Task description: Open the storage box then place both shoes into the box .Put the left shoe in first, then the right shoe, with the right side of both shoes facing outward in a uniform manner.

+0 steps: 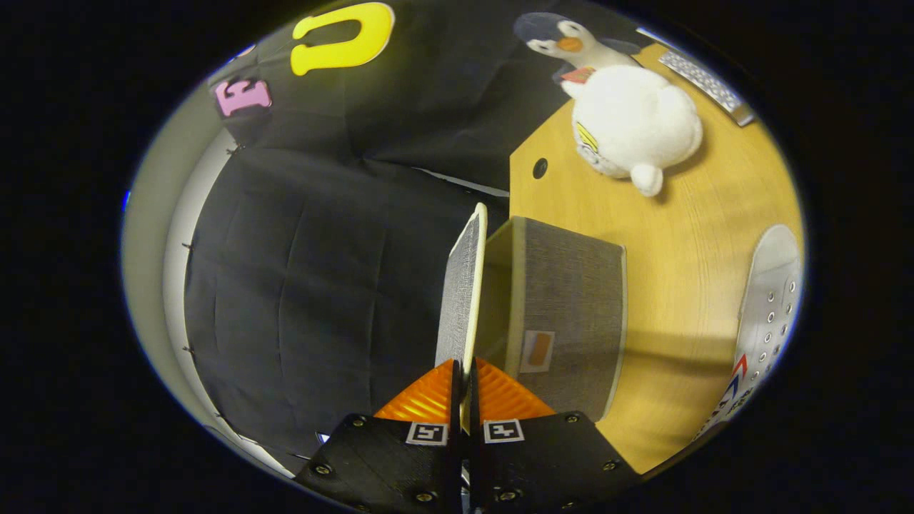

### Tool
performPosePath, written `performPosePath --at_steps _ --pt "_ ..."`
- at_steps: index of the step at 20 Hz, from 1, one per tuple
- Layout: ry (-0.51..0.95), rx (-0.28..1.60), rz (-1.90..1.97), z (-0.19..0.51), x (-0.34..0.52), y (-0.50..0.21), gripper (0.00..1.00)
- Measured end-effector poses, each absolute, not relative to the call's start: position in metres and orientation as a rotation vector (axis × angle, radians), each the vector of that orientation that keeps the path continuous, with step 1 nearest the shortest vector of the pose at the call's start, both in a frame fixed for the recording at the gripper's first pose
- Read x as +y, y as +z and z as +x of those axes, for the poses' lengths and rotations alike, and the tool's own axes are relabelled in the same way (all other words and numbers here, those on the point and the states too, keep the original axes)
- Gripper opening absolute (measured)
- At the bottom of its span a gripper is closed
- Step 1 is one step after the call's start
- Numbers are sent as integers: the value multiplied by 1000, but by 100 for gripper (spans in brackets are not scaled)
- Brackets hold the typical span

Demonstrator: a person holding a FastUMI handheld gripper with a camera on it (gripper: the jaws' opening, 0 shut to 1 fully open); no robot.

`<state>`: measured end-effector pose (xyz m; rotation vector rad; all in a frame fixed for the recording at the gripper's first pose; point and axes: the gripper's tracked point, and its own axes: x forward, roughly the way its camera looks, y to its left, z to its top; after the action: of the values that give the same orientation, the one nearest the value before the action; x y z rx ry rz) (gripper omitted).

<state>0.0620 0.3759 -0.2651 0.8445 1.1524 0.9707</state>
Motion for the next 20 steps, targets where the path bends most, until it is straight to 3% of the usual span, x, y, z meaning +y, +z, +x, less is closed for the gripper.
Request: performPosePath --at_steps 13,20 --pt "1090 1000 512 44 506 -139 5" --pt "1083 1094 464 36 594 -159 8"
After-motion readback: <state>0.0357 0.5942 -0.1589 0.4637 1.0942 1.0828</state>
